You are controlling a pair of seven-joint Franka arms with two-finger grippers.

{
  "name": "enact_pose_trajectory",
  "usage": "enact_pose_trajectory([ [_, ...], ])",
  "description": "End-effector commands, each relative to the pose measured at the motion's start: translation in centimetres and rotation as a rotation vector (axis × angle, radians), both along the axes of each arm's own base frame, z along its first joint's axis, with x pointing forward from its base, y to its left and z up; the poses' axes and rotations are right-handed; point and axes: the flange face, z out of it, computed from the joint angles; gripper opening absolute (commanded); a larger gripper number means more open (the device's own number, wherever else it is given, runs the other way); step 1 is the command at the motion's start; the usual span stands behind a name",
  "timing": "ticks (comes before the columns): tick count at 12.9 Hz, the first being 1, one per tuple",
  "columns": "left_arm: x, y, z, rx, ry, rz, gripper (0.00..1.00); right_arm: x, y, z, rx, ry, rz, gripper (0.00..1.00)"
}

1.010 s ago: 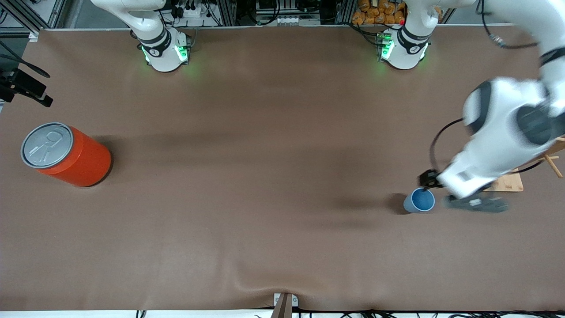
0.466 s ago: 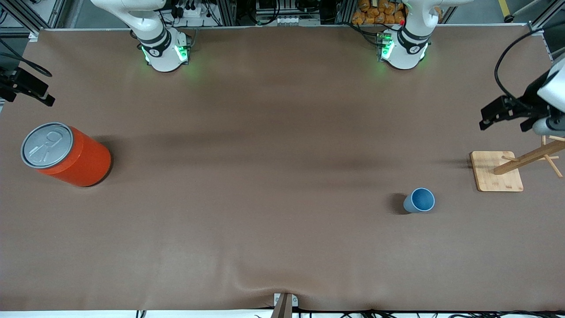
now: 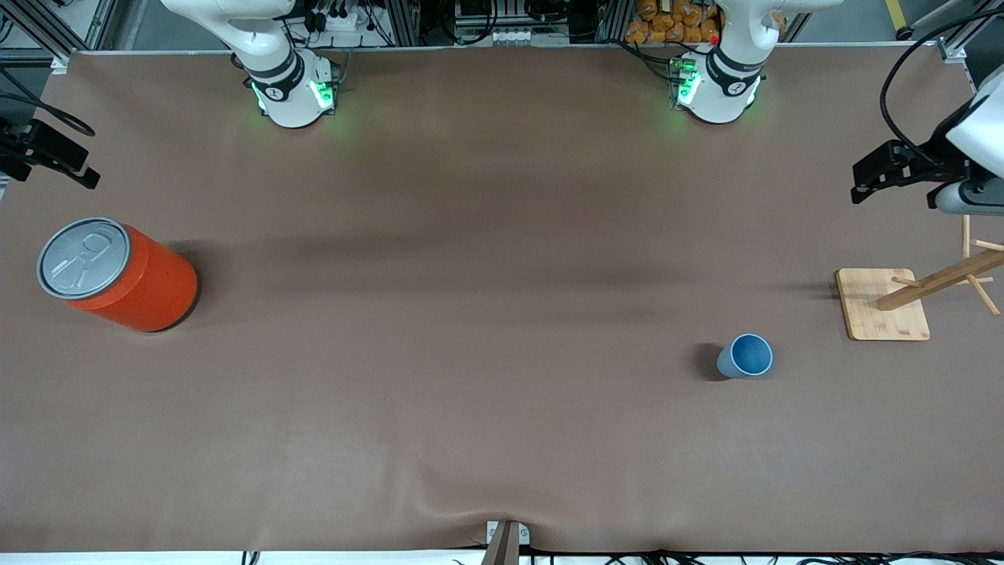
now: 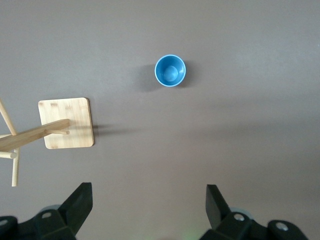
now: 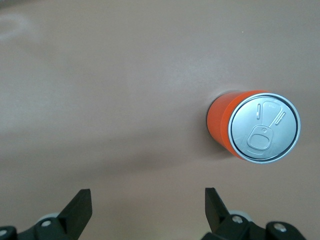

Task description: Flip cup

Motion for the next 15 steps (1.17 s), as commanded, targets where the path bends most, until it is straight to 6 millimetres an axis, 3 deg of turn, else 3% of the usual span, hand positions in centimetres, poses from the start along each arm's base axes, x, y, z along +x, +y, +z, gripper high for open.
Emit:
enact_pose_trajectory([
  [1,-0.5,0.6,1.6,0.012,0.019,-0.001,1.0,-0.5,-0.2,0.2,0.016,-0.003,0.005,1.0],
  [7,-0.5,1.8,1.6,0.008,0.029,0.023,1.0,-0.5,-0.2,0.1,0.016,-0.002,0.005,1.0],
  [15,-0.4,1.8,1.5,0.006,0.031,0.022,1.0,-0.5,-0.3,0.1,0.015,-0.002,0.005,1.0],
])
